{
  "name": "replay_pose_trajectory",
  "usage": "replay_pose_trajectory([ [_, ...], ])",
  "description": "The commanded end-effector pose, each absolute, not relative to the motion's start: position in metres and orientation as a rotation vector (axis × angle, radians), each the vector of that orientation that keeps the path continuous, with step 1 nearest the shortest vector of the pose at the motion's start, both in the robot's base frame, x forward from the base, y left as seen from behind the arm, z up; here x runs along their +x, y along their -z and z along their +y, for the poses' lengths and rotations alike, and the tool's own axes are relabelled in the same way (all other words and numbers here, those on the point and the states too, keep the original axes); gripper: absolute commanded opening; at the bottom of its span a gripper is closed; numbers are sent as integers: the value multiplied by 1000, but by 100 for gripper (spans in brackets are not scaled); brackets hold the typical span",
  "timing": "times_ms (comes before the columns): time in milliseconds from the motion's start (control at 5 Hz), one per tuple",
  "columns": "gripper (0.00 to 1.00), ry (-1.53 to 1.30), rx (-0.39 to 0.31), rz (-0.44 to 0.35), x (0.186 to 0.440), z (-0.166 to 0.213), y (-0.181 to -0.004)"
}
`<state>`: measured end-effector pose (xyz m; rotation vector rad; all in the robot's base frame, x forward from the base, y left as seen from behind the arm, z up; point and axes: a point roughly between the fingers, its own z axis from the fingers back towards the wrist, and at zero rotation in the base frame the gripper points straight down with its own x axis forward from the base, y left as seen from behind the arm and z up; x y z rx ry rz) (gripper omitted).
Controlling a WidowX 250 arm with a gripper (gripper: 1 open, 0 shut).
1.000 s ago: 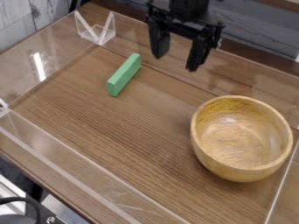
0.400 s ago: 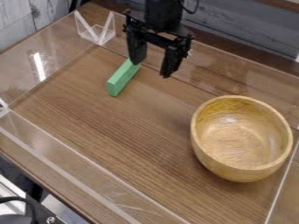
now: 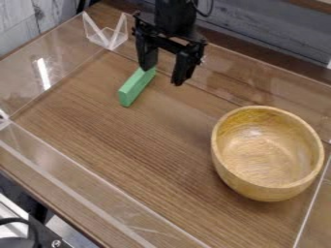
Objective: Put the green block in the brown bowl
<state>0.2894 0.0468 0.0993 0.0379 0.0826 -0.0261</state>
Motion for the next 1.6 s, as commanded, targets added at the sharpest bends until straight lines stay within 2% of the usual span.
replay_pose_trajectory([
  [0,100,44,56,35,295,56,-106],
  [1400,100,131,82,3,306,92,-76],
])
